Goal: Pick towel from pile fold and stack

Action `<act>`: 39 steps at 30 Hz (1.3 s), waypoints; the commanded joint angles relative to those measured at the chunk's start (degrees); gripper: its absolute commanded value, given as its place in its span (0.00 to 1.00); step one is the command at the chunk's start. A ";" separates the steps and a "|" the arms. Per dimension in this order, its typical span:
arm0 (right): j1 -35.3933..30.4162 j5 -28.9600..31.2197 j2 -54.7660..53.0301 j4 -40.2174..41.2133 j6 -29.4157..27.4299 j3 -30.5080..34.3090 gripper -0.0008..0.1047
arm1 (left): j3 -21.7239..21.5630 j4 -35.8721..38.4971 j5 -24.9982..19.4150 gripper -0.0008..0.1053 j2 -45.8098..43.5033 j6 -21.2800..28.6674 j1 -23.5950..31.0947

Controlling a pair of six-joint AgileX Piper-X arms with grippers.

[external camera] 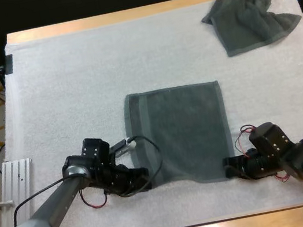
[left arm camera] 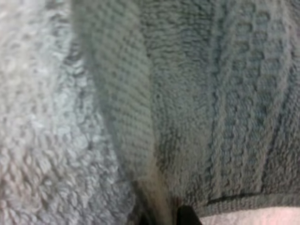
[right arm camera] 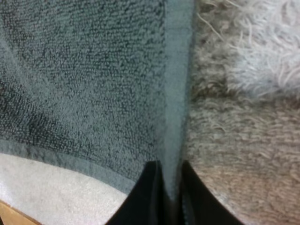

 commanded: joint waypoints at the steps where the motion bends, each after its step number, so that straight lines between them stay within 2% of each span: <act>1: -0.05 -0.46 -0.65 0.59 -0.69 -0.29 0.02 | 0.21 2.36 -1.58 0.01 -1.11 1.46 -0.33; 3: -0.05 -0.46 -1.71 1.60 -0.89 -0.64 0.01 | -0.05 5.23 -1.70 0.01 -3.80 3.53 -0.33; 7: -0.05 -0.46 -6.35 5.03 -0.89 -1.96 0.01 | -0.59 12.98 -4.71 0.01 -11.34 6.10 -0.33; 14: 0.83 -0.16 -14.54 18.11 -1.65 -6.20 0.01 | -0.60 24.74 -4.99 0.01 -22.91 7.79 -0.33; 18: 3.91 2.89 -17.01 22.98 -2.22 -7.64 0.01 | -0.60 25.17 -4.82 0.01 -25.16 7.79 -0.33; 21: 5.30 5.40 -17.01 21.72 -0.60 -7.70 0.01 | -0.60 20.98 -2.53 0.01 -24.72 5.83 -0.33; 24: 4.74 6.92 -15.50 17.32 2.46 -7.70 0.01 | -0.60 12.83 0.09 0.01 -23.50 -0.53 -0.33; 28: 1.47 7.65 -10.96 7.30 6.39 -7.70 0.01 | -0.60 1.87 1.85 0.01 -19.09 -7.87 -0.33; 35: -8.74 2.91 0.98 -3.08 7.80 -10.96 0.01 | -0.60 -17.28 2.80 0.01 -8.54 -17.50 -0.33; 39: -11.66 -0.16 7.38 -6.84 7.80 -13.80 0.01 | -0.60 -25.37 2.80 0.01 -4.38 -20.60 -0.33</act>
